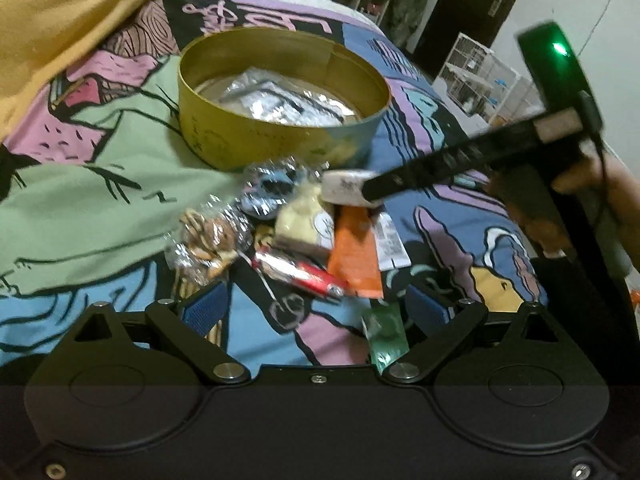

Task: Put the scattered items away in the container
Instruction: 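Move the left gripper back toward the remaining pile of items, then grasp the white Face tissue pack with the right gripper, then carry the tissue pack over the tin and open the right gripper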

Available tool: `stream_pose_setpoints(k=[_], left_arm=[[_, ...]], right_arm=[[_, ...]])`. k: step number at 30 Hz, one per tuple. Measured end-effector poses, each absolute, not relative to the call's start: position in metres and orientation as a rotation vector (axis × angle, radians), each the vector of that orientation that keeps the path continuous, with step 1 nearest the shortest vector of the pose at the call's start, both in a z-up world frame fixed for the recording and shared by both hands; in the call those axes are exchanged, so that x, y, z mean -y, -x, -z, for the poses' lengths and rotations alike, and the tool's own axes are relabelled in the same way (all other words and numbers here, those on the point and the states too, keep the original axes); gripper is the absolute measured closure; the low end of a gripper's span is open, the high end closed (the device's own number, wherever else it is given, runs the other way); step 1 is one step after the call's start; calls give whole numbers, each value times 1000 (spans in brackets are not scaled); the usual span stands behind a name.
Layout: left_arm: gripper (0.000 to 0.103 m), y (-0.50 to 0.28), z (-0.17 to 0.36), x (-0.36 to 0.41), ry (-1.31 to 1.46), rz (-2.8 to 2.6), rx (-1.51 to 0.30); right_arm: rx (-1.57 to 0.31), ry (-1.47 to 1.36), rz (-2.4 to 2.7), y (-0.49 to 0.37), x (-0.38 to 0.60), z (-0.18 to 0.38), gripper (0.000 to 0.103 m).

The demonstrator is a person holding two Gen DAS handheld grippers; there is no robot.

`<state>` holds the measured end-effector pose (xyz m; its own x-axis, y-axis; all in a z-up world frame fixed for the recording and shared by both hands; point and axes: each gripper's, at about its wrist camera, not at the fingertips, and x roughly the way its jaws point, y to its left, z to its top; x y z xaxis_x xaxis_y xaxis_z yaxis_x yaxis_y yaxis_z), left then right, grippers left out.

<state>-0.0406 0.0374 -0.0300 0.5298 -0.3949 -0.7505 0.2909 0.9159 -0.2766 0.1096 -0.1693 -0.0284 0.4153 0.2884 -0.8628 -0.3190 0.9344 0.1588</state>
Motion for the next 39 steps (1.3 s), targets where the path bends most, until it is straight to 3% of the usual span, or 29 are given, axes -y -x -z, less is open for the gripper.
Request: stream_pose_setpoints(k=[6, 8, 10, 16, 39], left_arm=[[11, 46, 39, -31, 123, 439, -961], [11, 46, 40, -30, 132, 447, -967], [11, 47, 41, -28, 132, 454, -976], [11, 48, 45, -21, 129, 474, -997], [11, 39, 63, 15, 98, 482, -1040]], right_arm=[[-1092, 60, -396, -127, 165, 42, 1], [-1104, 69, -402, -133, 162, 48, 5], [-1132, 68, -413, -138, 162, 55, 16], [-1148, 51, -423, -136, 162, 64, 29], [-944, -19, -375, -70, 203, -26, 30]])
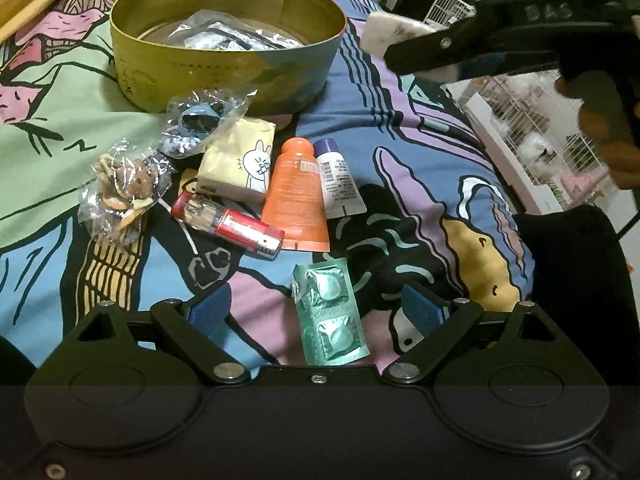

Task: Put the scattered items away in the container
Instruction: 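Carry the tissue pack over the tin and open the right gripper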

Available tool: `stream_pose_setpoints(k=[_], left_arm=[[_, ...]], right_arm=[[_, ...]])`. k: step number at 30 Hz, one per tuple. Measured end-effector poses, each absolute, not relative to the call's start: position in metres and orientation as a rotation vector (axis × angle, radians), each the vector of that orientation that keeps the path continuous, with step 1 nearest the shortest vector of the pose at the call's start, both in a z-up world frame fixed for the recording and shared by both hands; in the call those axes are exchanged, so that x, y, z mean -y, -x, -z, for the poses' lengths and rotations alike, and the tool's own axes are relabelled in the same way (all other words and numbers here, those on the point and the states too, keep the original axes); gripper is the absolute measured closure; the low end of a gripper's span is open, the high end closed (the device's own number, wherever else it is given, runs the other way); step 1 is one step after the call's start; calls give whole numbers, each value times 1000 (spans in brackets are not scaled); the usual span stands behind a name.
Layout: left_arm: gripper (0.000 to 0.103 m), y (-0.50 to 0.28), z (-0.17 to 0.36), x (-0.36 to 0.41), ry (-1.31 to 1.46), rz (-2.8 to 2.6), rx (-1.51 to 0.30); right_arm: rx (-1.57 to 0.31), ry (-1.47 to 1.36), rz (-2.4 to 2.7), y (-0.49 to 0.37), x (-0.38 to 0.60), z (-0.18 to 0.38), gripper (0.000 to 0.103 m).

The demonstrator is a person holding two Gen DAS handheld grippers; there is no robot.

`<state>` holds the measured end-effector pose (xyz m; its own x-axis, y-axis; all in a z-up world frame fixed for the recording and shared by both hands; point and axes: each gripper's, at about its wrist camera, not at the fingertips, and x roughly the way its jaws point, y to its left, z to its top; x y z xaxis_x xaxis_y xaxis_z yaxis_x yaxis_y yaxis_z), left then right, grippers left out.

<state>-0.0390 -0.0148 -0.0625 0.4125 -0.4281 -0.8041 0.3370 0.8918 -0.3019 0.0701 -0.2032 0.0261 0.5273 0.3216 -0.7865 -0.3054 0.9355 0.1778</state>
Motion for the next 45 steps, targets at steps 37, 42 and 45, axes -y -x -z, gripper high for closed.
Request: stream_pose_setpoints(k=[37, 42, 45], left_arm=[[11, 40, 75, 41, 68, 456, -1029], [11, 41, 74, 41, 76, 462, -1029], [11, 41, 75, 42, 72, 472, -1031]], right_arm=[[-833, 8, -378, -82, 193, -84, 30], [-835, 9, -384, -96, 184, -81, 30], [-837, 23, -394, -108, 174, -78, 30]])
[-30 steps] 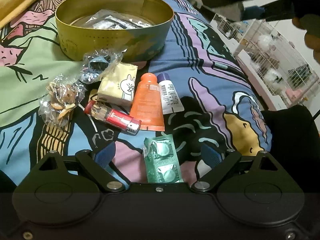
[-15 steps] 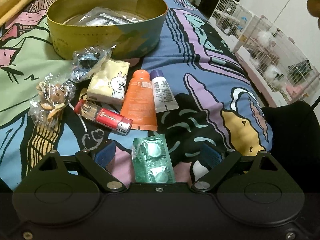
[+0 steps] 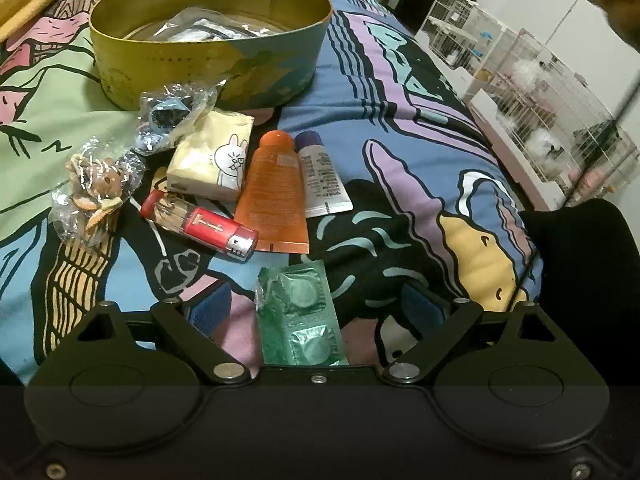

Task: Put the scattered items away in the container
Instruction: 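Carry the tissue pack over the tin and open the right gripper, then grasp the green foil packet with the left gripper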

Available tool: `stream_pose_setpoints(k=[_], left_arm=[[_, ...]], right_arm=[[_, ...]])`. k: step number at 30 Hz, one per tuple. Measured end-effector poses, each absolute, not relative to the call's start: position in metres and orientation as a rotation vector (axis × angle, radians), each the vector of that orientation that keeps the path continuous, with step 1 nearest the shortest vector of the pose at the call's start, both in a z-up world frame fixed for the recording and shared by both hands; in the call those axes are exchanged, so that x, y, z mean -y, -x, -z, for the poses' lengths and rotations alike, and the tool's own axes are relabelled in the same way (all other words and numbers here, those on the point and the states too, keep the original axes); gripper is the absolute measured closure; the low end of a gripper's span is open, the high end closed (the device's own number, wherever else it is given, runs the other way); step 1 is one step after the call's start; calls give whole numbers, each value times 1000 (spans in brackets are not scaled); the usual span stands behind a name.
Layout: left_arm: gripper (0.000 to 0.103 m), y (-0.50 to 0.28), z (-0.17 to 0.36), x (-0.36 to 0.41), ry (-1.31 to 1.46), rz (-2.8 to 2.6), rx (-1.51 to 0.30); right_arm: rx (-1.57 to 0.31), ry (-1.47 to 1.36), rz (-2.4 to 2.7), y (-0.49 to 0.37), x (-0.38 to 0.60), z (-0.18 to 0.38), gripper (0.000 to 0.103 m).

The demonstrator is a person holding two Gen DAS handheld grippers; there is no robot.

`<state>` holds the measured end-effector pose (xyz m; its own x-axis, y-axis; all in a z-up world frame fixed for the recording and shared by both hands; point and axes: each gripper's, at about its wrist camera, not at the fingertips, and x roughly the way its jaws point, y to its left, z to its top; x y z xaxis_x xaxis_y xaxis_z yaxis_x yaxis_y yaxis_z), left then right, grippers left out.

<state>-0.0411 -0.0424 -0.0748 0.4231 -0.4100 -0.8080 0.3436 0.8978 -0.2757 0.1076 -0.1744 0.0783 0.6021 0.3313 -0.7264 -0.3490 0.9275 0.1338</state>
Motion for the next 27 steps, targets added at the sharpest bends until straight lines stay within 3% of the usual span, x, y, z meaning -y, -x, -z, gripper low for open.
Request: stream_pose_setpoints(k=[12, 16, 17, 27], left_arm=[[12, 41, 76, 43, 94, 477, -1039], [12, 41, 76, 42, 102, 475, -1045], [12, 41, 76, 42, 102, 475, -1045], [12, 41, 77, 44, 100, 467, -1055]], right_arm=[[-803, 65, -365, -162, 134, -75, 30], [-752, 53, -296, -169, 132, -77, 3], [-731, 39, -300, -165, 136, -79, 1], [-713, -11, -348, -110, 181, -87, 0]])
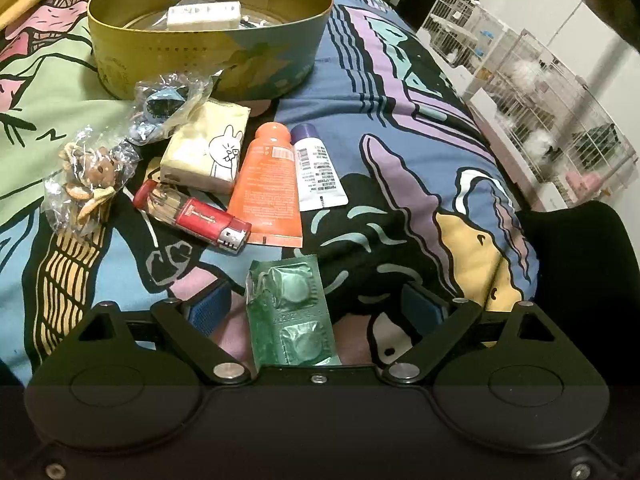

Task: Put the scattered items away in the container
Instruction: 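Grasp the green foil packet with the left gripper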

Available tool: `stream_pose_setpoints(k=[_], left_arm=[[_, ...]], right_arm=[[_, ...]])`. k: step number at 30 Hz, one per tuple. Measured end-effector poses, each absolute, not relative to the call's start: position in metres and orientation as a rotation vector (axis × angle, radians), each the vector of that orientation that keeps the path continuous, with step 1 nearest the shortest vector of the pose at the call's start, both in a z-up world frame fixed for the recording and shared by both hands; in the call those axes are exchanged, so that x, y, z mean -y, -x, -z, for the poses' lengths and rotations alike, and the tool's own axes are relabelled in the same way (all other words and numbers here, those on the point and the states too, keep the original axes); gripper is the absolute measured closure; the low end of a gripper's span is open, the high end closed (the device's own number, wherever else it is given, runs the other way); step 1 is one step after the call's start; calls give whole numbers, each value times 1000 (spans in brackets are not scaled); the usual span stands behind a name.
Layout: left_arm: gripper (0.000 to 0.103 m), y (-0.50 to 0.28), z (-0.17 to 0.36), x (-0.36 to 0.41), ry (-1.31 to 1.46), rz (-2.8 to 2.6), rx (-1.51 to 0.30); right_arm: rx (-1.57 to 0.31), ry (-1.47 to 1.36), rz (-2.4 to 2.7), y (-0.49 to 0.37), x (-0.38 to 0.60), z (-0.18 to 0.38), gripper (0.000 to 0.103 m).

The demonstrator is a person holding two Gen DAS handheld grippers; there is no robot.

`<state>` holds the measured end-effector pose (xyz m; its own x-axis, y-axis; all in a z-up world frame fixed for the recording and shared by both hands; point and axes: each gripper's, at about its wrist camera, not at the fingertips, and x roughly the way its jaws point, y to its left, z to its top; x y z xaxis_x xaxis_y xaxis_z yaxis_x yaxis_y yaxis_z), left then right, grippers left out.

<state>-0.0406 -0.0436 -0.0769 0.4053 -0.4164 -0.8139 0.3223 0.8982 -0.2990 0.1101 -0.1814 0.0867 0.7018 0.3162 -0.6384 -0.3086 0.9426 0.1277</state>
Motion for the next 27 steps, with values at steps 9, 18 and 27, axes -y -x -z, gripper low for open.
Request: stream_pose_setpoints(k=[9, 18, 27], left_arm=[[13, 38, 80, 48, 81, 440, -1068], [14, 42, 84, 55, 10, 437, -1053], [35, 50, 87, 59, -95, 409, -1017]], right_arm=[[-755, 45, -325, -55, 208, -67, 0], [-781, 51, -271, -23, 220, -34, 0], [-827, 36, -137, -11, 245, 13, 0]])
